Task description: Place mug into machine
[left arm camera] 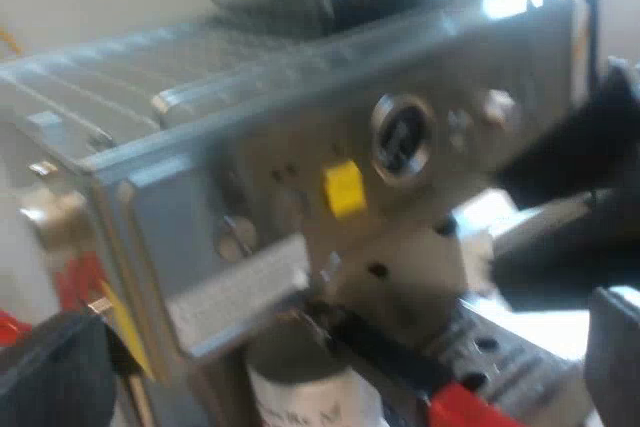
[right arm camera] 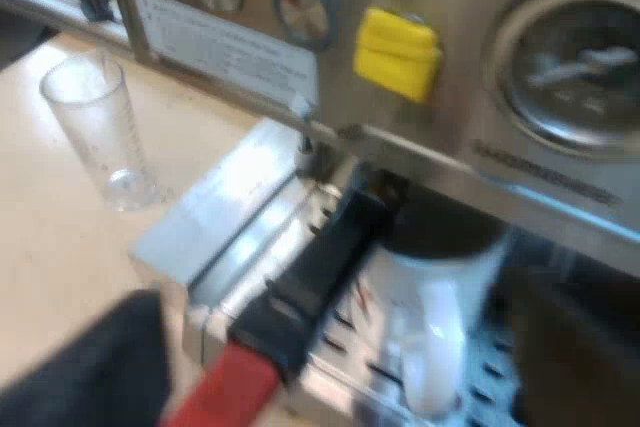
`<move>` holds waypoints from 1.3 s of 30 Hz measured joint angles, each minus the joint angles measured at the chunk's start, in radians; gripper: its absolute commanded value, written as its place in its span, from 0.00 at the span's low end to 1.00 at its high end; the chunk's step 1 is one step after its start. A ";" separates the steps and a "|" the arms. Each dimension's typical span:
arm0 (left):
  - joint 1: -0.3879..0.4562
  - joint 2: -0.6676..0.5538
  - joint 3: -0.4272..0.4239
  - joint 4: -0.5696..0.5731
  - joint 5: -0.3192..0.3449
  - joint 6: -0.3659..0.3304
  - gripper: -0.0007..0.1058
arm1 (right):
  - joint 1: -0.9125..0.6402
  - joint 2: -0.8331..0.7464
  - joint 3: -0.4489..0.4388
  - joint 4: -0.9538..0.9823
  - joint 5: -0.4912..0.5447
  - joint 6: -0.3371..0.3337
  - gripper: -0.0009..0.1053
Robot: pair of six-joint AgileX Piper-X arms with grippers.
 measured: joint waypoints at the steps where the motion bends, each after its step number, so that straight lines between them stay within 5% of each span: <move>1: 0.000 0.000 -0.015 0.000 -0.019 -0.021 0.93 | 0.000 -0.033 0.000 0.032 -0.001 0.000 0.77; 5: -0.001 0.041 -0.071 -0.004 -0.082 -0.161 0.93 | -0.002 -0.144 0.000 0.115 0.016 -0.038 0.77; 10: -0.001 0.144 -0.135 0.000 -0.100 -0.182 0.93 | -0.069 -0.256 0.000 0.199 0.019 -0.075 0.77; 17: 0.025 0.329 -0.252 -0.002 -0.123 -0.218 0.93 | -0.358 -0.390 0.000 0.386 -0.053 -0.071 0.77; 29: 0.305 0.422 -0.304 0.031 -0.134 -0.171 0.93 | -1.052 -0.444 0.000 0.512 -0.535 -0.082 0.77; 32: 0.319 0.404 -0.304 0.093 -0.163 -0.157 0.93 | -1.207 -0.462 0.000 0.513 -0.554 -0.108 0.77; 39: 0.319 0.306 -0.304 0.253 -0.227 -0.081 0.93 | -1.247 -0.578 0.000 0.528 -0.567 -0.163 0.77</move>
